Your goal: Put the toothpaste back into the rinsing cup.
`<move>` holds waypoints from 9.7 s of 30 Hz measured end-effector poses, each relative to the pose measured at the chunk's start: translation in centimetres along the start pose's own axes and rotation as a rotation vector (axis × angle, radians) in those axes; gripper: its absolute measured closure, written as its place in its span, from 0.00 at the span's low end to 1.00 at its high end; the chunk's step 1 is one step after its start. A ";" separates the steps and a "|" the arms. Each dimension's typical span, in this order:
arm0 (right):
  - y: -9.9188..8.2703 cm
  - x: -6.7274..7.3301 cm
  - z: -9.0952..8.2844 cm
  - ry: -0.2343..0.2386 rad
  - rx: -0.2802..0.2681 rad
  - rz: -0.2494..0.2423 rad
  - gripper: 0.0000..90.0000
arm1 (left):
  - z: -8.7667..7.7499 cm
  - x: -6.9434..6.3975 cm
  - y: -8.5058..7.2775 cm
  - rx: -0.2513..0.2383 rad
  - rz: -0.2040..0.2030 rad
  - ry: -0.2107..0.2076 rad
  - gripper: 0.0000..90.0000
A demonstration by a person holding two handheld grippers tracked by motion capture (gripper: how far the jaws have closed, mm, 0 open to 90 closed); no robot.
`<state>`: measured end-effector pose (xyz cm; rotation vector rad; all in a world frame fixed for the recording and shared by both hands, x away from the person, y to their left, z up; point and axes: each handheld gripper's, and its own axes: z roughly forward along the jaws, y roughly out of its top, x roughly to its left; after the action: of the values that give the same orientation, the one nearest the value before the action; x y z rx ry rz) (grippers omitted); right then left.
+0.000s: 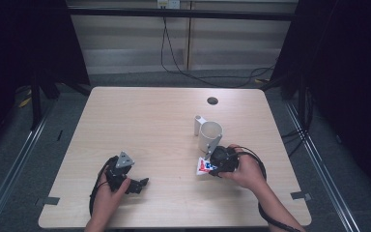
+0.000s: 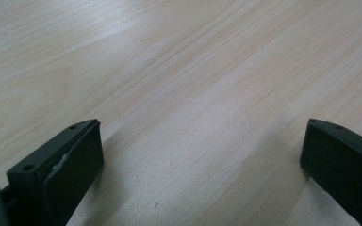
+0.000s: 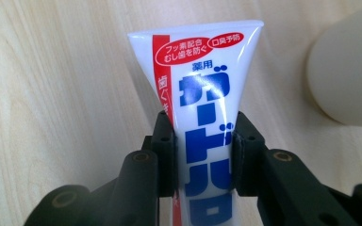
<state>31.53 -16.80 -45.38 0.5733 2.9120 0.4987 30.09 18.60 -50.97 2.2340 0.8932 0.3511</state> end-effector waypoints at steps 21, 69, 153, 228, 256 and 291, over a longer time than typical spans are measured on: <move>-1.9 -0.1 -3.5 -0.014 -0.331 0.197 0.76 | 0.0 0.0 0.0 0.000 0.000 0.000 0.00; -3.2 -1.0 -6.6 -0.022 -0.651 0.407 0.76 | 0.0 0.0 0.0 -0.002 -0.003 0.000 0.00; 0.4 -6.2 -8.8 -0.188 -0.872 0.549 0.76 | 0.0 0.0 0.0 -0.003 -0.005 0.001 0.00; 1.7 -8.4 -4.7 -0.256 -0.902 0.589 0.74 | 0.0 0.0 0.0 -0.003 -0.005 -0.001 0.00; 1.0 -8.0 -3.1 -0.261 -0.905 0.588 0.73 | 0.0 0.0 0.0 -0.002 -0.003 -0.001 0.00; 0.0 -7.0 -2.4 -0.267 -0.875 0.572 0.68 | 0.0 0.0 0.0 -0.003 -0.004 -0.001 0.00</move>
<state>37.51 -20.28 -42.67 1.1640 1.9414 1.4924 30.07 18.57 -50.98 2.2297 0.8961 0.3494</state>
